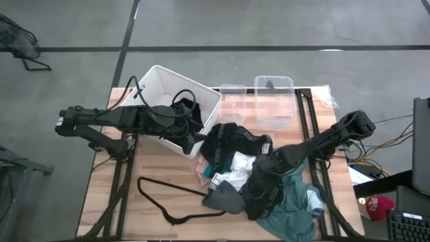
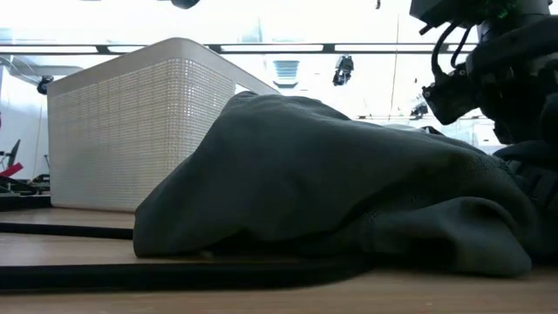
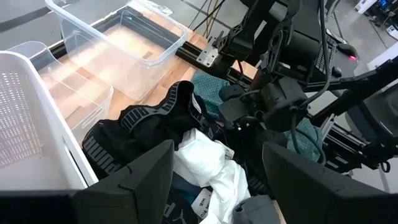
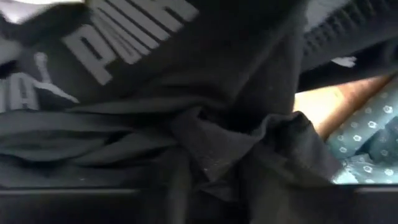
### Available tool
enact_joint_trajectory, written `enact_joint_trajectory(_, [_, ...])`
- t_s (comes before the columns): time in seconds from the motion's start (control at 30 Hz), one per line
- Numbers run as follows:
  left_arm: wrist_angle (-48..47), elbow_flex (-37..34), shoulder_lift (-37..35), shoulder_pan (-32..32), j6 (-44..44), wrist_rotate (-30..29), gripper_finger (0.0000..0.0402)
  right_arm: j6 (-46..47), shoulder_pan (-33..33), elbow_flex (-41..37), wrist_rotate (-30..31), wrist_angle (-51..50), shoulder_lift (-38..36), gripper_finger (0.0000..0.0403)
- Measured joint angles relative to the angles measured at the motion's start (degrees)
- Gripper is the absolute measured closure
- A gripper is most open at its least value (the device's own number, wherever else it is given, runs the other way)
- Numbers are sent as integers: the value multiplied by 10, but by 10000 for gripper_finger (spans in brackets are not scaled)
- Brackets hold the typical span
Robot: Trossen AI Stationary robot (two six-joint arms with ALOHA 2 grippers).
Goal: Pick & Place Cloths
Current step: Put the black underwear into the right transparent bin
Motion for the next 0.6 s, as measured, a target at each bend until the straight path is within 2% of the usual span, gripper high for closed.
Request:
enact_joint_trajectory(0.07, [0,0,0,0,0,-3,151,-2,0,1,0,11,0,359])
enact_joint_trajectory(0.13, [1,0,0,0,0,-4,152,-2,0,1,-3,23,0,382])
enact_joint_trajectory(0.37, [1,0,0,0,0,-4,152,-5,-2,44,-9,34,-2,392])
enact_joint_trajectory(0.6, [2,0,0,0,0,-7,152,-42,-14,135,35,-6,-2,393])
